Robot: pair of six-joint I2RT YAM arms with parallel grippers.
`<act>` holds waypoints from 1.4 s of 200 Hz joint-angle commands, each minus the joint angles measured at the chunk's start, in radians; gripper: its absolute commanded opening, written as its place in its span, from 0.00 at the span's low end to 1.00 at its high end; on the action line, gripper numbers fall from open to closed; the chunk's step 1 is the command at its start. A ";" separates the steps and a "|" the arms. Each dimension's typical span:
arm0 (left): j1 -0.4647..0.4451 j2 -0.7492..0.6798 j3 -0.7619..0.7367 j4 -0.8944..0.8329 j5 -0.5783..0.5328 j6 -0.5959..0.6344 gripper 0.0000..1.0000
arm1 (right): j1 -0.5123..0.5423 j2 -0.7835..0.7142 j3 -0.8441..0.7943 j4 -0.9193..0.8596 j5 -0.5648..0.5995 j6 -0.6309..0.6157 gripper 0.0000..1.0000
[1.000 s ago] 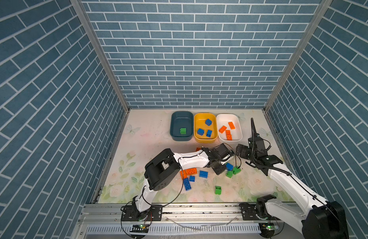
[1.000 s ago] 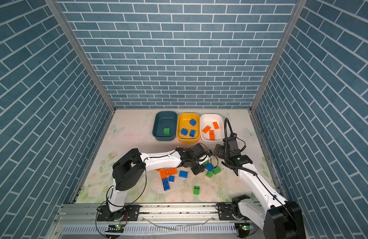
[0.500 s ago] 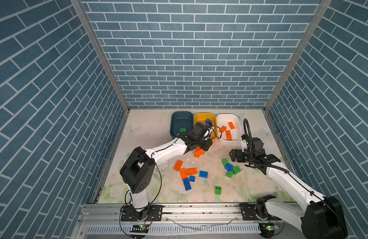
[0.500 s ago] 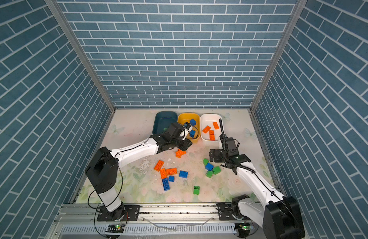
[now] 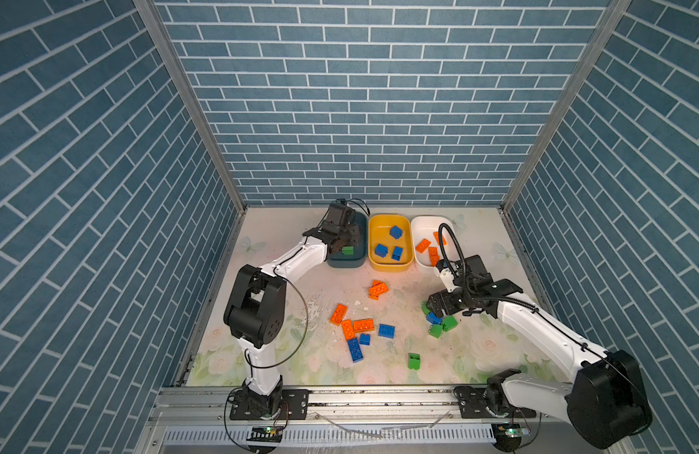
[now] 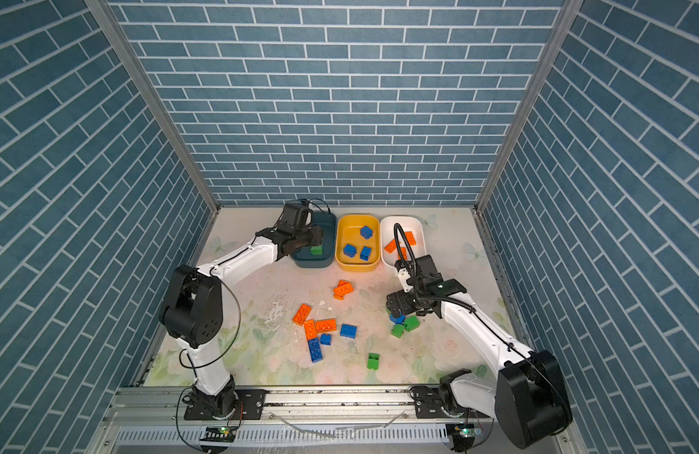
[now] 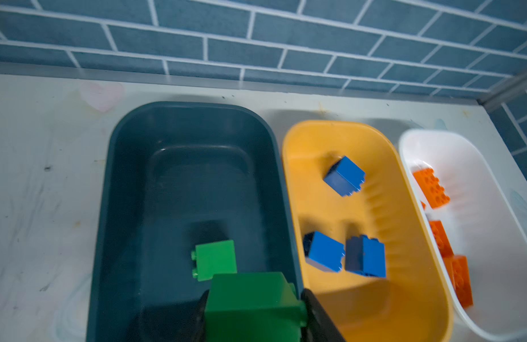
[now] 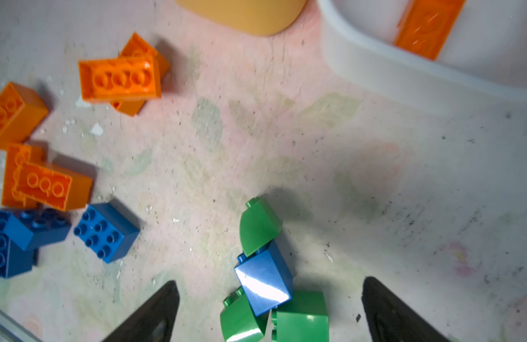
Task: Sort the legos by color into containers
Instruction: 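Carry the green brick into the teal bin while the right reaches the cluster, then grasp the blue brick in the green cluster with the right gripper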
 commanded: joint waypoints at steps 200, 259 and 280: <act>0.061 -0.070 -0.029 0.015 0.328 -0.077 0.99 | 0.133 0.339 0.159 -0.160 0.157 -0.368 0.58; 0.061 -0.119 -0.090 0.004 0.325 -0.092 0.99 | 0.144 0.392 0.178 -0.151 0.138 -0.367 0.45; 0.061 -0.131 -0.109 0.010 0.323 -0.100 0.99 | 0.147 0.399 0.183 -0.145 0.125 -0.364 0.39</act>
